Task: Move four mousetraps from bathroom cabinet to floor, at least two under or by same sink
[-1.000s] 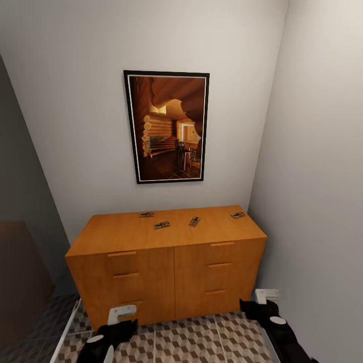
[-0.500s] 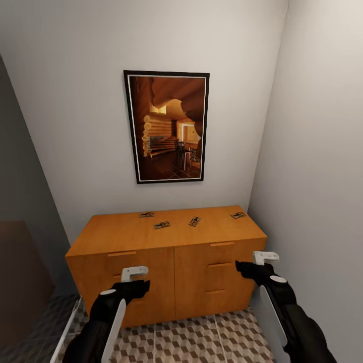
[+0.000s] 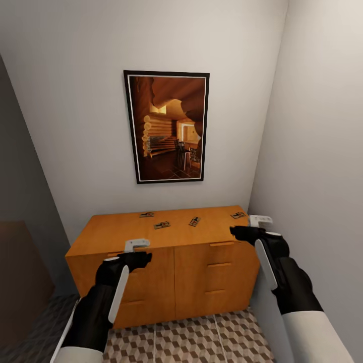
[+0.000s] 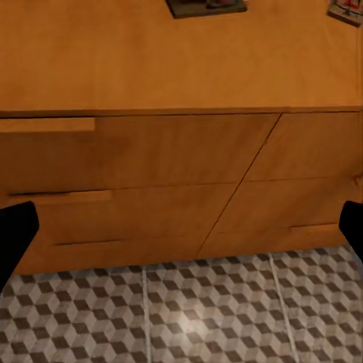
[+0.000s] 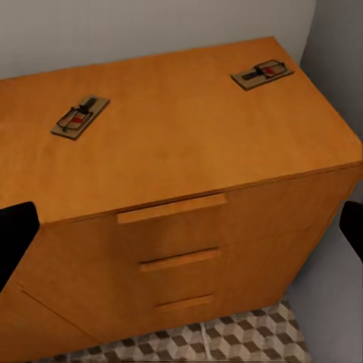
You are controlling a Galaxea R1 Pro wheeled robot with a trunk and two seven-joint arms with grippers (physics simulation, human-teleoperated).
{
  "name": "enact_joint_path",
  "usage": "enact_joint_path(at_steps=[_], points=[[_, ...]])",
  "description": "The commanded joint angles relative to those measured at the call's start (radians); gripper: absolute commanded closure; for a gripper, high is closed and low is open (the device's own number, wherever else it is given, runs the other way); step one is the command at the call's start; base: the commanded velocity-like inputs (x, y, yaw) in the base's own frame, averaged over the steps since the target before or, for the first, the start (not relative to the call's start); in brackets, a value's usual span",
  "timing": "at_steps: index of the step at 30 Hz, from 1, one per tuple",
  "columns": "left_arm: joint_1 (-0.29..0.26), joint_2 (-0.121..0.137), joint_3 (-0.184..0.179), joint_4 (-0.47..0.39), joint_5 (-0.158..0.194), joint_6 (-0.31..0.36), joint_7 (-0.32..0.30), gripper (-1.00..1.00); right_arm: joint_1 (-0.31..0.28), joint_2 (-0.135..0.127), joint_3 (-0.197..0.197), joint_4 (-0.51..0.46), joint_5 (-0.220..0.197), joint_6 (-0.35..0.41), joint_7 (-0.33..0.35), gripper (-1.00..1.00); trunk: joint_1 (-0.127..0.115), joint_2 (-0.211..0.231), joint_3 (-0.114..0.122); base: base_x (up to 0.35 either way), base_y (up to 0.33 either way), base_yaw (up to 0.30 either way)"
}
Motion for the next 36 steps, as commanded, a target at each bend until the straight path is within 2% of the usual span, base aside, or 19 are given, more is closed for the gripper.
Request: enact_joint_path(at_steps=[1, 6, 11, 15, 30, 36], points=[[-0.003, -0.001, -0.001, 0.003, -0.001, 0.005, 0.002, -1.0, -0.006, 0.002, 0.001, 0.0, -0.017, 0.013, -0.009, -1.0, 0.0, -0.001, -0.001, 0.0, 0.0, 0.0], [-0.011, -0.001, -0.046, 0.038, -0.001, 0.007, 0.002, -1.0, -0.02, 0.01, -0.003, 0.009, -0.035, 0.049, -0.01, -1.0, 0.0, -0.001, -0.001, 0.0, 0.0, 0.0], [-0.013, -0.001, -0.116, 0.065, -0.001, 0.005, 0.003, -1.0, -0.025, 0.012, -0.002, 0.014, -0.04, 0.06, -0.01, -1.0, 0.0, -0.001, -0.001, 0.0, 0.0, 0.0], [-0.014, -0.001, -0.142, 0.083, -0.001, 0.002, 0.004, -1.0, -0.025, 0.012, -0.001, 0.015, -0.041, 0.063, -0.01, -1.0, 0.0, -0.001, -0.001, 0.0, 0.0, 0.0], [-0.015, -0.001, -0.16, 0.139, 0.0, -0.005, 0.005, -1.0, -0.026, 0.01, -0.002, 0.015, -0.035, 0.065, -0.012, -1.0, 0.0, -0.001, -0.001, 0.003, 0.0, 0.0], [-0.014, -0.001, -0.16, 0.154, -0.001, -0.006, 0.005, -1.0, -0.026, 0.01, 0.001, 0.015, -0.036, 0.065, -0.012, -1.0, 0.0, -0.001, -0.001, 0.16, 0.0, 0.0]])
